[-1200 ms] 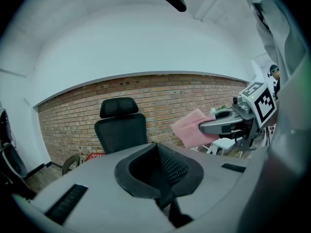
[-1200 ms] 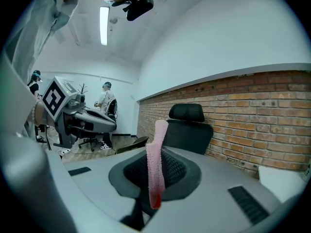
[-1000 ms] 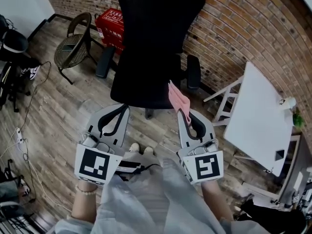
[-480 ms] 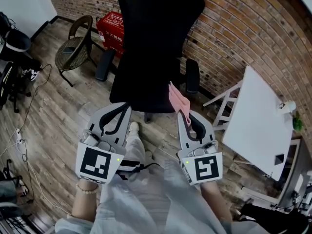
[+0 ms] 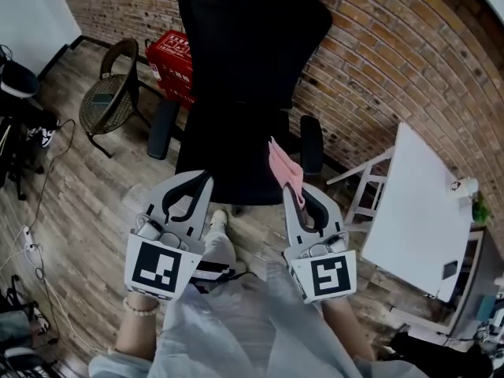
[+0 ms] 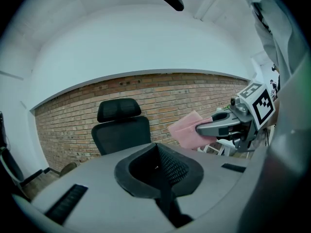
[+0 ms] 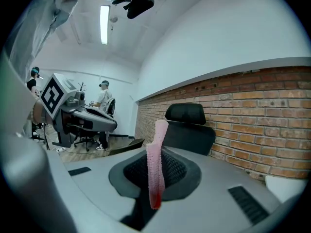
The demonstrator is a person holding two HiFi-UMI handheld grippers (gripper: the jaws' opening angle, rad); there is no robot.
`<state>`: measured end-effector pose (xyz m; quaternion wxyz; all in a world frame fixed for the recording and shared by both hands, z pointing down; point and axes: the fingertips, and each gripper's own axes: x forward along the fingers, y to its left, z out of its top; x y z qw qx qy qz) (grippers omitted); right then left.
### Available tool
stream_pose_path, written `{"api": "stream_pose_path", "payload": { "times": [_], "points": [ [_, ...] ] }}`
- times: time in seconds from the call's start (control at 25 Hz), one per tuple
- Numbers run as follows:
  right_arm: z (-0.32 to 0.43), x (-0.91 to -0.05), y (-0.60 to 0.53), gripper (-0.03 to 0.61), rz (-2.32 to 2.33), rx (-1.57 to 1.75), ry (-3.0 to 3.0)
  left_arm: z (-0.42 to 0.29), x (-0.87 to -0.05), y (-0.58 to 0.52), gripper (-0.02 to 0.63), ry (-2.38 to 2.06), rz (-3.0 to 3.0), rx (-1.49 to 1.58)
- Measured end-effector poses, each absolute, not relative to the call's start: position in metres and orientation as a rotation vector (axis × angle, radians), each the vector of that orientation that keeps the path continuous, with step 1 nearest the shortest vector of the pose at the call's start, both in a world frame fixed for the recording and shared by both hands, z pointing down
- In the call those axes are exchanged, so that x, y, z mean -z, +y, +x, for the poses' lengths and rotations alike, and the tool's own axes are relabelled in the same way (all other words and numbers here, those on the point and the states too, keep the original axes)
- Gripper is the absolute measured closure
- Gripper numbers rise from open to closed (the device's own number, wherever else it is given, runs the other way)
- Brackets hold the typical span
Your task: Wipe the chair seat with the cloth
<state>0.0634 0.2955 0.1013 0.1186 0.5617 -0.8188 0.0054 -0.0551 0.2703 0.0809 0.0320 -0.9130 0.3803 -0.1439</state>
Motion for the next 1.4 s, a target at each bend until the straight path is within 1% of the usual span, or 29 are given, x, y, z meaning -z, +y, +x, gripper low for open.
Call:
{"api": "stream_pose_path", "payload": {
  "times": [0.4,0.72,1.0,1.4],
  "points": [
    [0.056,-0.108,0.182,0.523,1.698,-0.064,-2.325,-0.059,-0.092,0.151,0.595,1.074,-2.844,0.485],
    [0.051,-0.121,0.115,0.523,1.705,-0.112,-2.265,-0.065,-0.108,0.080,0.595,1.008,-2.868,0.524],
    [0.055,-0.135,0.079,0.523,1.734,-0.156,-2.226,-0.066,-0.124,0.043,0.595,0.960,-2.888,0.567],
    [0.062,-0.172,0.061,0.523,1.692,-0.244,-2.208,-0.057,-0.154,0.025,0.595,0.978,-2.922,0.600]
  ]
}}
